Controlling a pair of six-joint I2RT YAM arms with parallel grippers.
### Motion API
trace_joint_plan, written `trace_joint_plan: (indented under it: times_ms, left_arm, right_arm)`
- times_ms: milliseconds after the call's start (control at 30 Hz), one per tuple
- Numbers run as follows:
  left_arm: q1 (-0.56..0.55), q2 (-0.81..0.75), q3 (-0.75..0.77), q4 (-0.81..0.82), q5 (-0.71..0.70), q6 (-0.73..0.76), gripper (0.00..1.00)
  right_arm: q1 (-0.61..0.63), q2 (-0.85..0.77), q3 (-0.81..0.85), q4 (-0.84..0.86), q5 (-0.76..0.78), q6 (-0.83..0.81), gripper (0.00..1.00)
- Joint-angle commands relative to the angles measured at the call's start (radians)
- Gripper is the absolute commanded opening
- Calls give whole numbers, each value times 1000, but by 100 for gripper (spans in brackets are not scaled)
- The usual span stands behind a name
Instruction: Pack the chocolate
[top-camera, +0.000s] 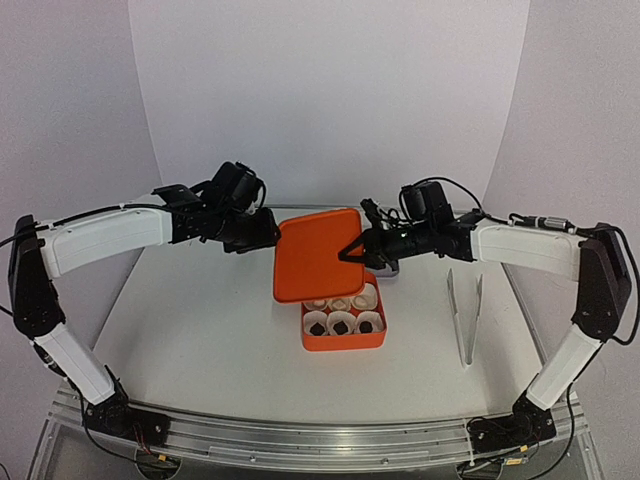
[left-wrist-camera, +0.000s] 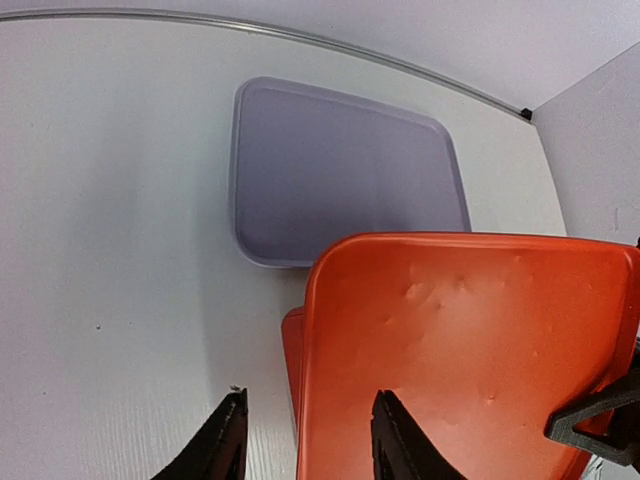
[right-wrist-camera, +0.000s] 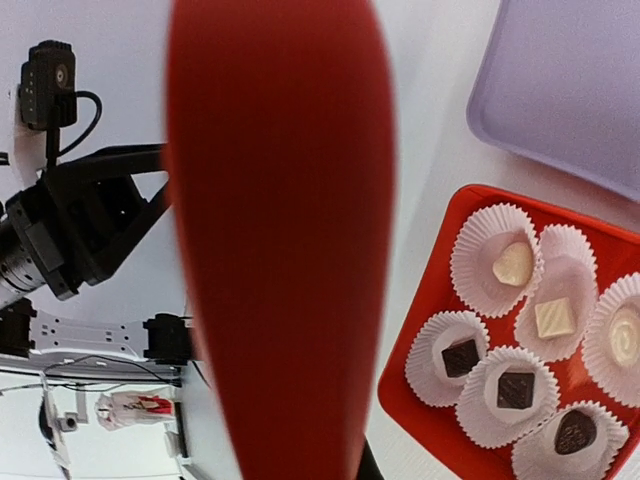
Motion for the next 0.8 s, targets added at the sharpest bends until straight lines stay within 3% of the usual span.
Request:
trace_joint_plan:
  times_ms: [0,67,233,367,467,600,767]
  left_arm:
    - [-1,-137,-28,31,36,-14,85]
    - [0,-176,-46,5,58,-39,99]
    - [2,-266,-67,-69,125,-180,100]
    - [10,-295,-87,-14,255,-257,100]
    - [23,-298,-92,36,346,-284,100]
    - [52,-315,-86,2,339,-291,100]
    - [177,-300,-130,-70,481,-270,100]
  right_arm:
    - [5,-88,40,-32,51,-292,0]
    - [6,-128,35,-64,132,-452,0]
    - [101,-207,-49,-54,501,-1054,1]
    - [222,-208,-155,198,719,-1450,2]
    - [241,-217,-244,416,695,-1624,0]
    - [244,-215,-336,688,651,-1721,2]
    - [253,-177,-408,964,584,-1848,2]
